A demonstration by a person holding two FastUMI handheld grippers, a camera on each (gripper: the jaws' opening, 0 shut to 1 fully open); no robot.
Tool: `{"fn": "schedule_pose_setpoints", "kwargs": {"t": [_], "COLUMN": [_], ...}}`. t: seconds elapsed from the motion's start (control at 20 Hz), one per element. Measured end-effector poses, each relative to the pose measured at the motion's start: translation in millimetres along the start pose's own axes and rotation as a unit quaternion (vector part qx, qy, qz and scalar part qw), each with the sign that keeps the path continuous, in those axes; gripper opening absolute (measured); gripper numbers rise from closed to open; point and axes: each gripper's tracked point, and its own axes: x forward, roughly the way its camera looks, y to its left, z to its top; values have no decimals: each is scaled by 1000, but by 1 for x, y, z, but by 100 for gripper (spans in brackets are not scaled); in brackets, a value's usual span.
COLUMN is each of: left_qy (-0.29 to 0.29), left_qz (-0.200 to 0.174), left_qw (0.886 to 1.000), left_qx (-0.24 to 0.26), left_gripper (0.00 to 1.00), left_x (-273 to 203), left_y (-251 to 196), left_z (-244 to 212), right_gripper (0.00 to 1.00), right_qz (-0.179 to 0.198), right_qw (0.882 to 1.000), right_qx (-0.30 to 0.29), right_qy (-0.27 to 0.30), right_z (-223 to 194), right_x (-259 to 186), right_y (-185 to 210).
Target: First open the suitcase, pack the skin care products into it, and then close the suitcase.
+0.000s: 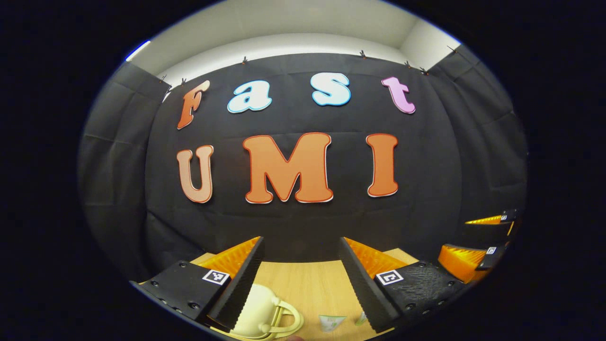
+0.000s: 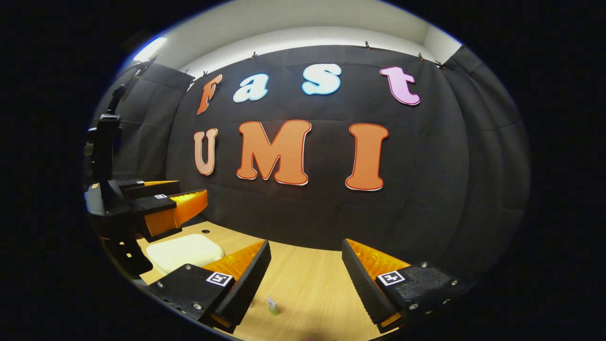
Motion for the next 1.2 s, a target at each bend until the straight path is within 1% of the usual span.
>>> {"fn": "schedule_pose_setpoints", "kwargs": {"t": [0.1, 0.2, 0.3, 0.45, 0.6, 0.7, 0.8, 1.0, 1.1, 1.2], "left_qy": [16, 36, 53, 78, 93, 115, 113, 143, 164, 179], "left_qz": [-7, -12, -15, -37, -73, -106, -132, -172, -183, -191], "left_qw": [1000, 997, 991, 977, 956, 935, 920, 883, 870, 854], "left_qx": [24, 63, 119, 193, 268, 318, 351, 412, 427, 449], "left_gripper": [96, 98, 98, 98, 98, 96, 96, 96, 97, 96], "left_x": [-2, -6, -10, -20, -19, -17, -13, -7, -7, -8], "left_y": [-3, -2, 0, 0, -3, -2, -4, 7, 14, 19], "left_z": [-18, -40, -62, -98, -141, -172, -195, -251, -277, -297], "right_gripper": [96, 96, 96, 95, 96, 96, 96, 96, 96, 95], "right_qz": [5, 11, 19, 16, 2, -22, -47, -77, -90, -101], "right_qw": [1000, 1000, 1000, 1000, 1000, 999, 998, 996, 995, 994], "right_qx": [5, 8, 8, 1, -8, -15, -8, -6, -8, -10], "right_qy": [3, 9, 11, 19, 19, 24, 31, 39, 44, 46], "right_z": [-5, -13, -18, -27, -30, -35, -37, -38, -39, -40], "right_x": [0, 0, 2, 6, 10, 13, 16, 19, 18, 18], "right_y": [-3, -6, -8, -12, -13, -16, -15, -12, -12, -13]}}
